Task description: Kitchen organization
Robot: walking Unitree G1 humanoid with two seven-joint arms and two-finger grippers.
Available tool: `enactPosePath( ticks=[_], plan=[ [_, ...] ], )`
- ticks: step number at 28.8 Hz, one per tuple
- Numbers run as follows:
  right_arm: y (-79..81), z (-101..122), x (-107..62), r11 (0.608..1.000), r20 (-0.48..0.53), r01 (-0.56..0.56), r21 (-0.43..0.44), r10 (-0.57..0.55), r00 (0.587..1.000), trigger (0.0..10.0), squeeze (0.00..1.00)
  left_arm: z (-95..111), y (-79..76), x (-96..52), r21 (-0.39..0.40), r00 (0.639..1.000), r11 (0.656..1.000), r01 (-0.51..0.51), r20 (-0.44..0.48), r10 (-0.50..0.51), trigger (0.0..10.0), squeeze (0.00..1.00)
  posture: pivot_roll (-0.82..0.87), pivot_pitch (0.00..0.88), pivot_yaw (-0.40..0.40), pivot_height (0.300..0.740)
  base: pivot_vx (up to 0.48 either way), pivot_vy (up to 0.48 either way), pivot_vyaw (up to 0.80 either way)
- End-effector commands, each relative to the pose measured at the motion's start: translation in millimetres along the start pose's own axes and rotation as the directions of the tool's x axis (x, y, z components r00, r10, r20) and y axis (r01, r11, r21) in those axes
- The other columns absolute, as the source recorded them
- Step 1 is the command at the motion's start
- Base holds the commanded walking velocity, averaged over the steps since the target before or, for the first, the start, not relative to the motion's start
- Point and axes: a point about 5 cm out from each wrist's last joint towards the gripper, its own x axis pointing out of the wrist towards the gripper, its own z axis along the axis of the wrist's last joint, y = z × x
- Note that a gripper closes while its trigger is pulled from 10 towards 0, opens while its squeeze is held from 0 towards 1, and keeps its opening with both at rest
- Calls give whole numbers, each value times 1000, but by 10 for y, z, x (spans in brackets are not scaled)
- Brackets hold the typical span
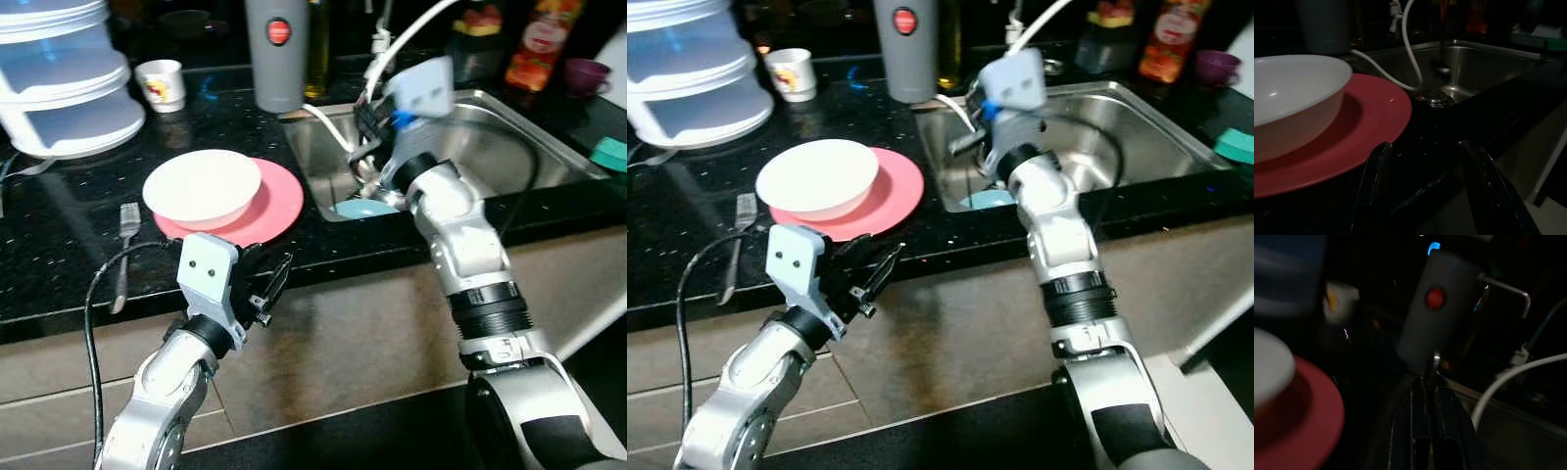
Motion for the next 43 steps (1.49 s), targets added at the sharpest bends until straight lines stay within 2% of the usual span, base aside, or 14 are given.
enactPosePath(
  ticks=[1,7,8,9,11,14,16,18,19,23,24,27,36,43],
  plan=[
    [-30,-15,17,998,-9,18,-62,-19,1000,10000,0,3,-11,-32,-7,1000,1000,10,-8,-10,10000,0,119,0,-12,740,0,0,0],
    [-26,-85,25,955,-41,3,-297,-16,999,10000,51,-20,0,-93,-14,1000,1000,-2,-25,2,10000,0,132,0,-16,740,0,0,0],
    [-16,-90,29,955,-40,3,-298,-15,999,10000,639,-22,4,-103,-15,1000,1000,-5,-28,5,10000,0,133,0,-16,740,0,0,0],
    [-9,-93,31,955,-39,2,-296,-14,999,10000,886,-21,7,-110,-15,1000,1000,-7,-29,7,10000,0,133,0,-16,740,0,0,0],
    [1,-113,36,957,-34,7,-290,-18,999,10000,945,-23,18,-121,-12,999,1000,-17,-34,17,10000,0,133,0,-16,740,0,0,0],
    [-3,-134,32,971,-32,31,-239,-40,999,10000,922,-23,34,-131,-7,999,1000,-28,-37,28,10000,0,138,0,-13,740,0,0,0],
    [-17,-137,26,986,-25,56,-158,-61,998,10000,675,-21,65,-139,3,998,999,-44,-40,45,10000,0,137,0,-9,740,0,0,0],
    [-22,-134,25,989,-20,63,-130,-67,998,10000,675,-20,79,-141,7,998,999,-51,-40,52,10000,0,137,0,-8,740,0,0,0],
    [-22,-109,20,996,-1,64,-65,-64,998,10000,0,-16,102,-140,14,997,998,-65,-39,65,10000,0,137,0,-7,740,0,0,0],
    [-10,-53,13,997,45,58,44,-60,997,10000,0,-10,146,-140,23,996,996,-86,-36,87,10000,0,136,0,-4,740,0,0,0],
    [27,52,2,976,106,17,216,-41,994,10000,0,12,221,-133,32,991,990,-134,-23,135,10000,0,136,0,1,740,0,0,0],
    [58,168,-28,928,185,-52,369,-19,983,10000,0,43,292,-131,38,983,982,-183,-8,184,10000,0,137,0,3,740,0,0,254],
    [28,182,-53,895,222,-52,444,-54,974,10000,0,120,309,-143,40,976,975,-217,23,216,10000,0,150,0,6,740,0,0,744],
    [98,198,-101,881,239,-105,462,-10,971,10000,0,151,255,-195,-127,972,966,-224,46,232,10000,0,158,0,6,740,0,0,0]
  ],
)
